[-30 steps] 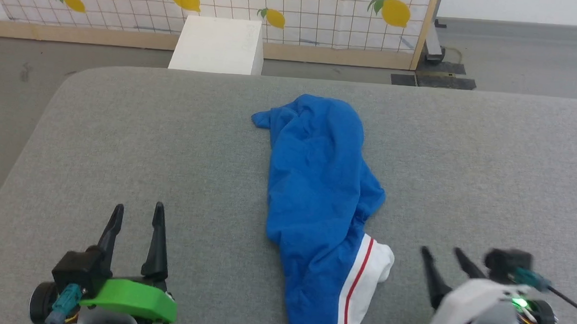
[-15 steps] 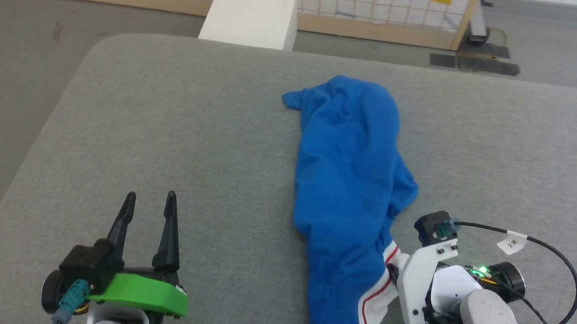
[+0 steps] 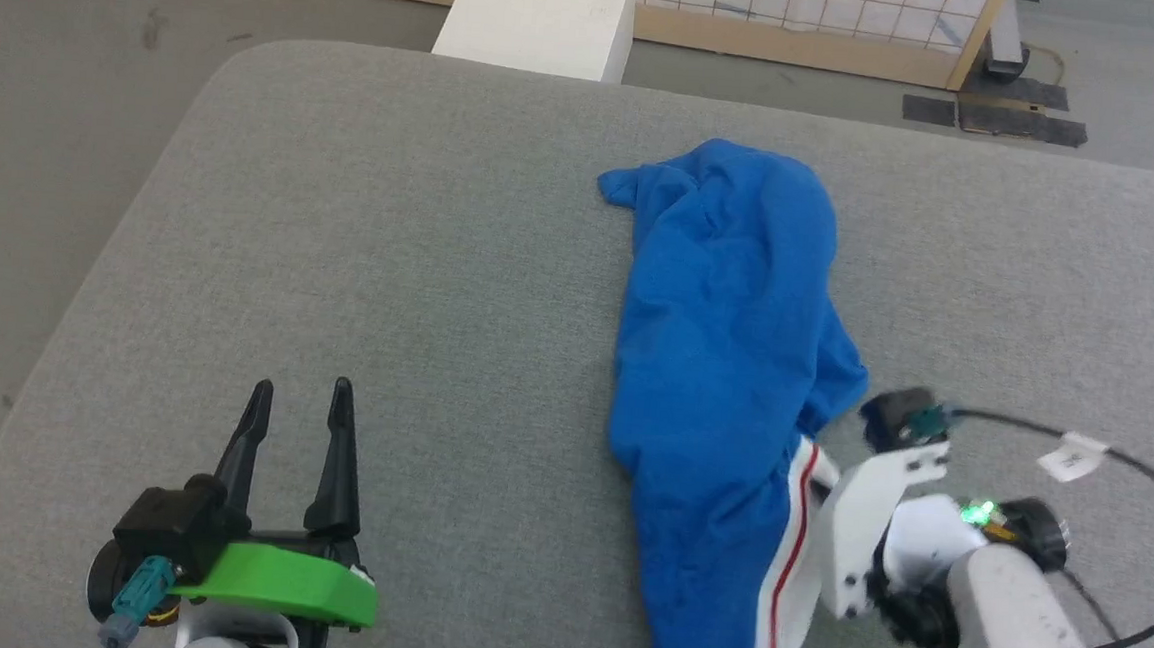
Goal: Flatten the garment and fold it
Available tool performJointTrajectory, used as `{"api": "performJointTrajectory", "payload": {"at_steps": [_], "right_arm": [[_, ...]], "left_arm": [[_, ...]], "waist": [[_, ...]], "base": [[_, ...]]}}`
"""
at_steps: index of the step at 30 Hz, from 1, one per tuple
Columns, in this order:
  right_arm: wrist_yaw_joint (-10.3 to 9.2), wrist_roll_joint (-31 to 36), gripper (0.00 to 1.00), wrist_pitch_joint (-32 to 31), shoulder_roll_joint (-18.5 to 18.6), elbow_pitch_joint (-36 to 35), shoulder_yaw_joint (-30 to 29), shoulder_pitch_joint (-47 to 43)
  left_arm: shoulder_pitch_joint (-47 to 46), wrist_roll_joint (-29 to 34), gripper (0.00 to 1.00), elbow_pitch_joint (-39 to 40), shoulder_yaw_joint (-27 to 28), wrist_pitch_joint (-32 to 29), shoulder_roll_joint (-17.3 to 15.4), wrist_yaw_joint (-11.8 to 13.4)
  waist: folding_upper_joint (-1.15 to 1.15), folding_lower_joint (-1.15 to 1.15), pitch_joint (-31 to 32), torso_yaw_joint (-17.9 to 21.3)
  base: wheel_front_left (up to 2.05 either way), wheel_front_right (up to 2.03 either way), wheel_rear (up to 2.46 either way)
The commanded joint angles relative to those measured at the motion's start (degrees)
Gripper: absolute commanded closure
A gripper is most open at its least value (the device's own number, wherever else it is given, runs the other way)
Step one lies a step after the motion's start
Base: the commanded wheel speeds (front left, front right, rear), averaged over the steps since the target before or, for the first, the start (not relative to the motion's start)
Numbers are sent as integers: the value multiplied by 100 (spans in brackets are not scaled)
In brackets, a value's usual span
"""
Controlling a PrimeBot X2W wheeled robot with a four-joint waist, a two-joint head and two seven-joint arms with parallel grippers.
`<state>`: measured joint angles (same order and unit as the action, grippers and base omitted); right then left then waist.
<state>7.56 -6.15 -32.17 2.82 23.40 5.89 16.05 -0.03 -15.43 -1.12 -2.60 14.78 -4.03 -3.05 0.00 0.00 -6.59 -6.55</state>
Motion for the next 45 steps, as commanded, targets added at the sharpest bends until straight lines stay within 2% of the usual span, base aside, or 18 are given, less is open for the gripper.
{"api": "performJointTrajectory", "payload": {"at_steps": [1,6,12,15,17,18,19,25,27,31,32,36,41,45], "right_arm": [[-8,-9,100,139,6,-123,-184,219],[-8,283,100,311,170,-502,-1269,489],[-8,772,100,42,533,-750,-2781,338],[-8,1005,100,-113,528,-834,-3555,103],[-8,1163,100,-202,393,-912,-4033,-56],[-8,1251,80,-231,271,-972,-4112,-168],[-8,1207,0,-205,211,-1003,-4106,-174],[-8,797,0,1104,45,-1538,-3557,-173],[-8,697,0,1755,29,-1746,-3426,-256],[-8,536,0,2343,11,-1800,-3314,-517],[-8,410,0,2459,9,-1725,-3216,-623],[-8,193,0,2596,8,-1587,-3041,-712],[-8,31,0,2735,7,-1489,-2779,-698],[-8,-112,0,2788,7,-1325,-2572,-630]], "left_arm": [[-51,49,0,31,30,21,28,-54],[-81,85,0,94,56,21,62,-112],[-142,94,0,23,25,21,86,-189],[-151,69,0,-39,10,21,95,-219],[-151,38,0,-95,3,21,99,-239],[-146,26,0,-142,7,21,102,-255],[-143,25,0,-161,12,21,102,-263],[-205,-54,0,-296,2,22,108,-297],[-274,-213,0,-348,-146,19,110,-331],[-573,-540,0,-443,-580,-298,112,-381],[-802,-738,0,-494,-891,-620,113,-398],[-1339,-1195,0,-780,-1559,-1545,114,-381],[-1993,-1616,0,-1434,-2385,-2969,114,3],[-2294,-1611,0,-1950,-3017,-4144,114,261]], "waist": [[0,0,33,56],[0,0,37,114],[0,0,20,109],[0,0,10,100],[0,0,6,110],[0,0,12,150],[0,0,9,176],[0,0,129,341],[0,0,158,377],[0,0,228,443],[0,0,216,505],[0,0,154,670],[0,0,-12,1001],[0,0,-132,1322]], "base": [[0,0,0],[0,0,0],[0,0,0],[0,0,0],[0,0,0],[0,0,0],[0,0,0],[0,0,0],[0,0,0],[0,0,0],[0,0,0],[0,0,0],[0,0,0],[0,0,0]]}}
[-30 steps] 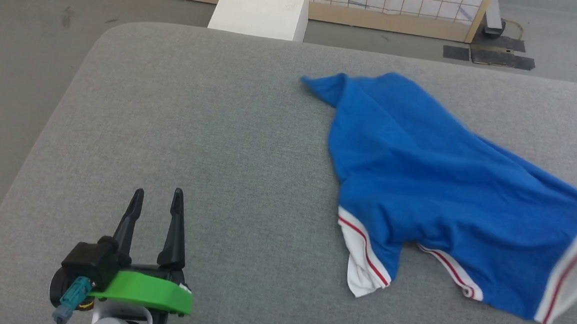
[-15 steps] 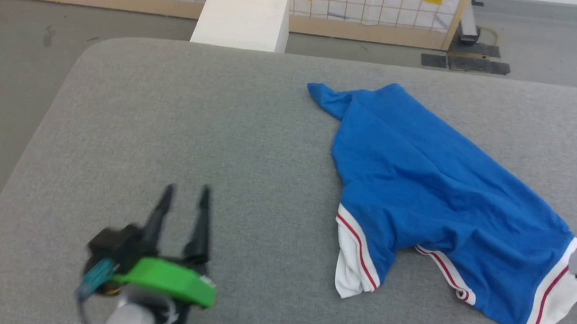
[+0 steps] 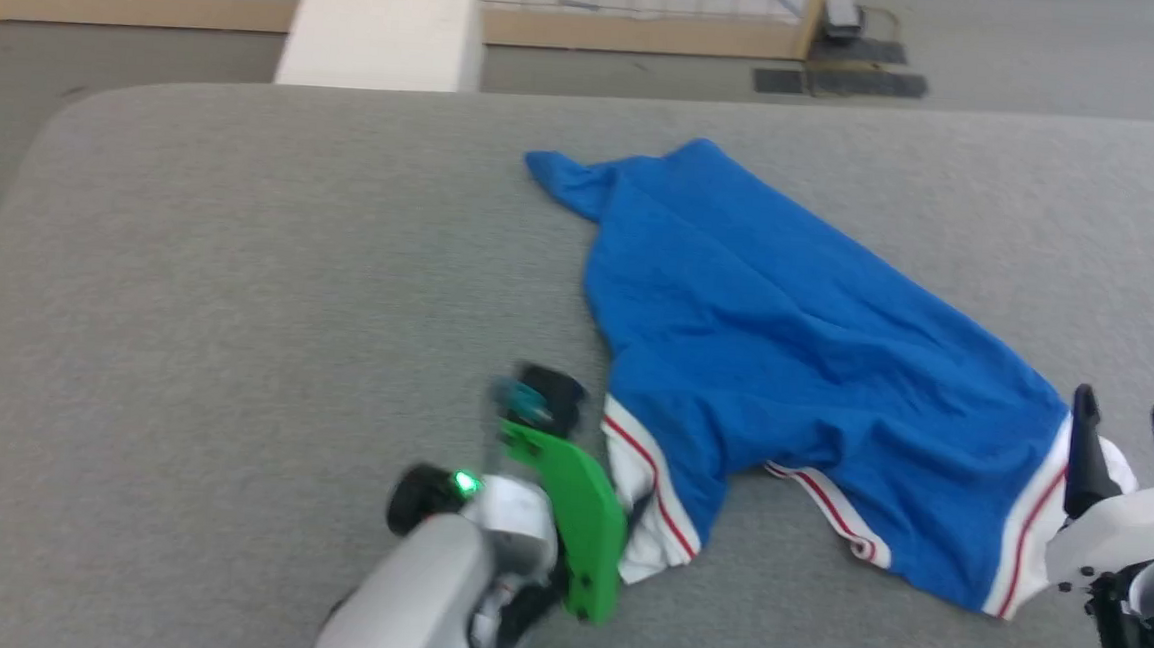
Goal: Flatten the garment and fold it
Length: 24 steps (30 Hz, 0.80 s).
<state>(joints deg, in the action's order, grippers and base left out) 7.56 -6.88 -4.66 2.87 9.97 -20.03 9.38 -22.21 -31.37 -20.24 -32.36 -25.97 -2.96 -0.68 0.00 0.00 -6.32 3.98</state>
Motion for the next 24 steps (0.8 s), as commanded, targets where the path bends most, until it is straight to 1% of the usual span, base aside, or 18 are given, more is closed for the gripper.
{"api": "performJointTrajectory", "payload": {"at_steps": [1,2,5,9,10,11,12,17,20,23,24], "right_arm": [[-8,-74,0,43,1,55,54,42],[-8,-110,0,52,1,100,94,51],[-8,-171,0,158,1,137,76,68],[-8,-181,0,238,1,199,-12,25],[-8,-184,0,257,1,211,-31,28],[-8,-183,0,271,1,219,-49,27],[-8,-180,0,286,1,230,-75,25],[-8,-175,0,311,1,278,-86,42],[-8,-149,0,298,1,317,-78,34],[-8,-17,0,60,1,385,-133,26],[-8,34,0,-139,1,448,-178,26]], "left_arm": [[-125,40,0,-137,-175,-299,1,23],[-165,126,0,-241,-267,-474,-35,76],[-169,259,0,-423,-382,-703,-103,217],[-70,212,0,-564,-430,-731,-96,236],[-44,165,21,-580,-425,-711,-89,220],[-38,146,87,-579,-420,-666,-85,212],[-23,97,100,-583,-406,-623,-77,194],[-12,-86,100,-569,-380,-468,-52,84],[-28,-210,100,-483,-286,-335,-40,95],[-40,-322,100,-274,-144,-196,-37,137],[-27,-367,100,-169,-80,-156,-43,162]], "waist": [[0,0,-181,328],[0,0,-206,413],[0,0,-318,533],[0,0,-382,558],[0,0,-394,554],[0,0,-397,543],[0,0,-395,517],[0,0,-339,407],[0,0,-283,335],[0,0,-261,281],[0,0,-259,259]], "base": [[0,0,0],[0,0,0],[0,0,0],[0,0,0],[0,0,0],[0,0,0],[0,0,0],[0,0,0],[0,0,0],[0,0,0],[0,0,0]]}}
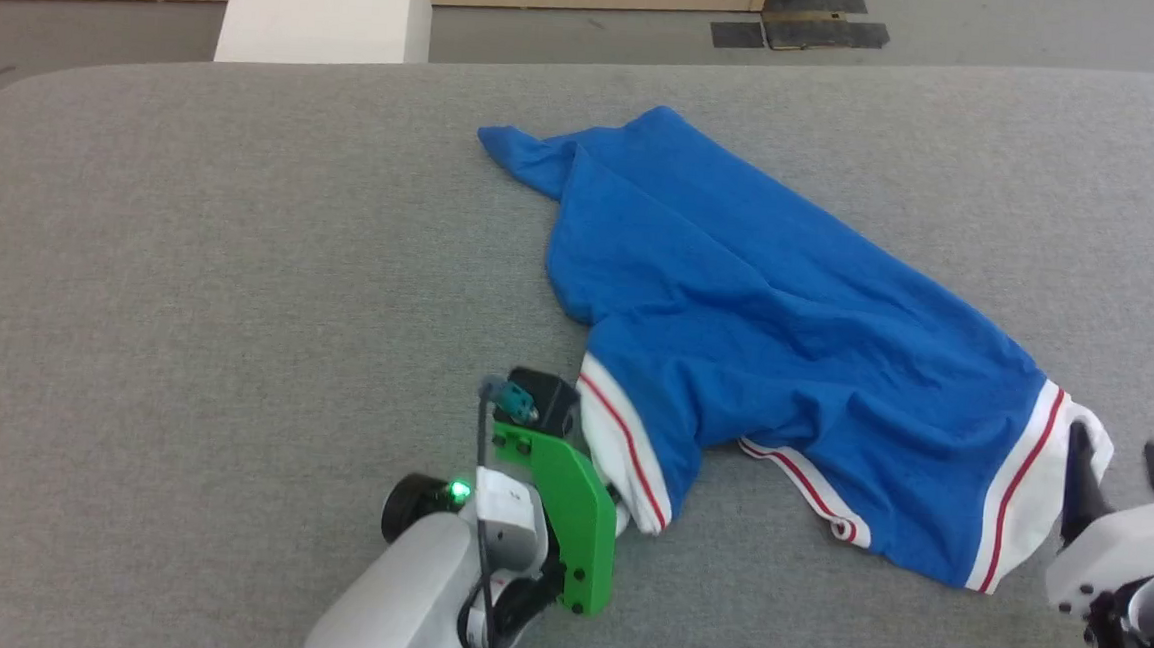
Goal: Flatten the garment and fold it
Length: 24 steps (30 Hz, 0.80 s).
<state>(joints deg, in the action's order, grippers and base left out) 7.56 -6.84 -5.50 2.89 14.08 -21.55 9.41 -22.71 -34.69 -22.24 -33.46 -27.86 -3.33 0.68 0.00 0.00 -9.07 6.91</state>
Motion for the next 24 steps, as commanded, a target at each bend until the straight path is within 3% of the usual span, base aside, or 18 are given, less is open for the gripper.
{"api": "performJointTrajectory", "payload": {"at_steps": [1,9,18,19,20,21,24], "right_arm": [[-8,71,0,-280,-1,117,-77,21],[-8,428,0,-2060,-2,453,-213,151],[-8,596,0,-2803,-2,521,-490,207],[-8,554,41,-2867,-2,541,-493,202],[-8,519,75,-2905,-2,549,-477,197],[-8,477,100,-2924,-2,539,-438,189],[-8,350,100,-2930,-2,482,-349,173]], "left_arm": [[32,-39,100,121,61,59,-31,53],[304,-137,100,978,69,8,-146,118],[498,-160,100,1472,-13,-129,-255,185],[515,-165,100,1502,-15,-132,-263,193],[527,-167,100,1520,-16,-133,-273,197],[542,-167,100,1537,-17,-131,-287,203],[582,-189,100,1568,4,-109,-309,220]], "waist": [[0,0,11,-55],[0,0,-153,-244],[0,0,-279,-413],[0,0,-288,-423],[0,0,-293,-427],[0,0,-293,-427],[0,0,-273,-408]], "base": [[0,0,0],[0,0,0],[0,0,0],[0,0,0],[0,0,0],[0,0,0],[0,0,0]]}}
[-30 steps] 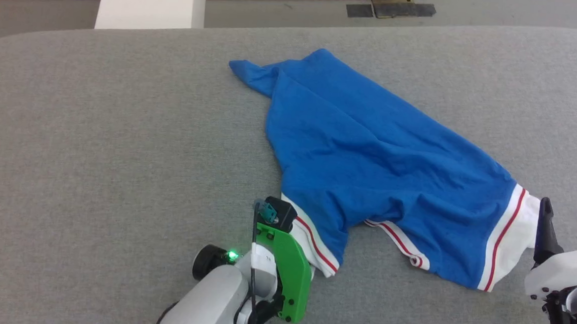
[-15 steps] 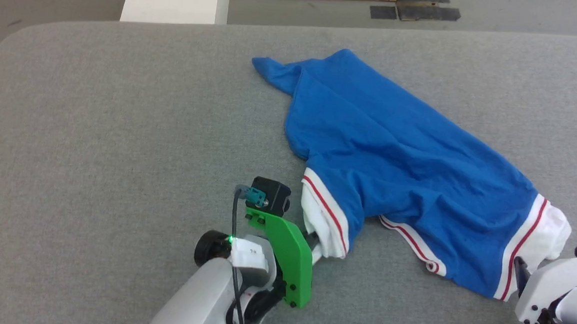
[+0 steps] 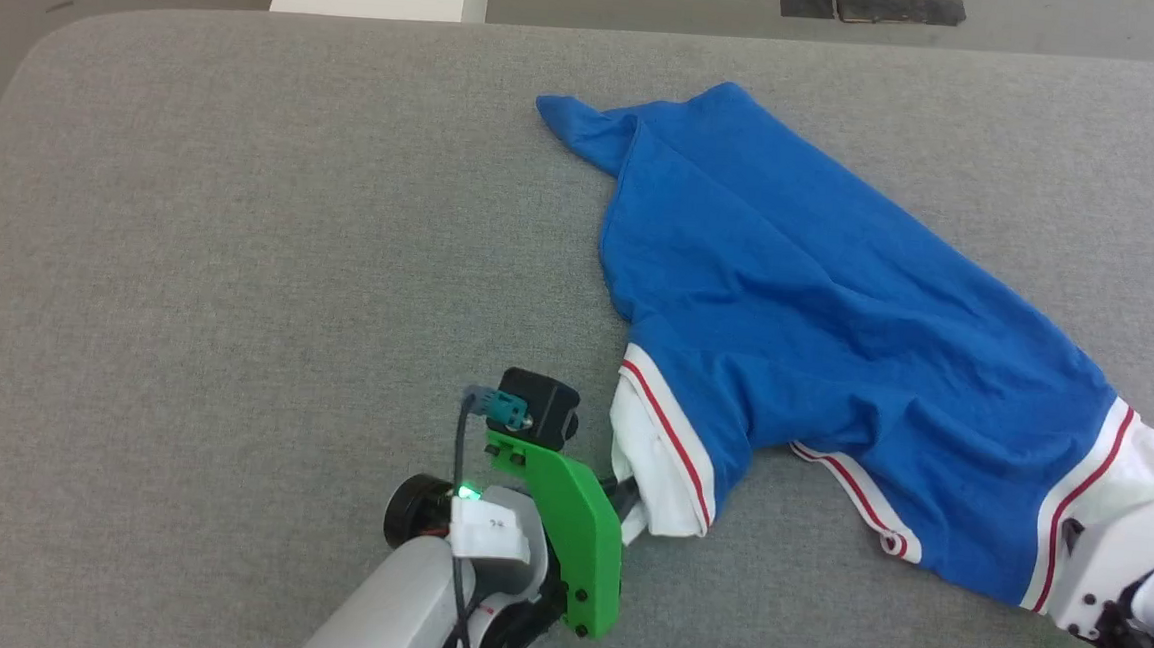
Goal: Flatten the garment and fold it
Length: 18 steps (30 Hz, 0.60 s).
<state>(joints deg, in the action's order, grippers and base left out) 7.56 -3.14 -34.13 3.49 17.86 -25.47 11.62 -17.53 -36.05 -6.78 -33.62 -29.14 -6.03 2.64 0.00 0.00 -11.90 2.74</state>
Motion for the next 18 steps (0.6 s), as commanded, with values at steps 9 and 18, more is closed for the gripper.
{"api": "performJointTrajectory", "payload": {"at_steps": [9,18], "right_arm": [[-8,-1134,100,-798,-61,-1302,772,-14],[-8,-2857,100,-1595,-57,-2893,672,1238]], "left_arm": [[165,-1162,100,535,849,485,152,-72],[-906,-1729,100,1214,1952,445,-221,-57]], "waist": [[0,0,561,176],[0,0,990,212]], "base": [[0,0,0],[0,0,0]]}}
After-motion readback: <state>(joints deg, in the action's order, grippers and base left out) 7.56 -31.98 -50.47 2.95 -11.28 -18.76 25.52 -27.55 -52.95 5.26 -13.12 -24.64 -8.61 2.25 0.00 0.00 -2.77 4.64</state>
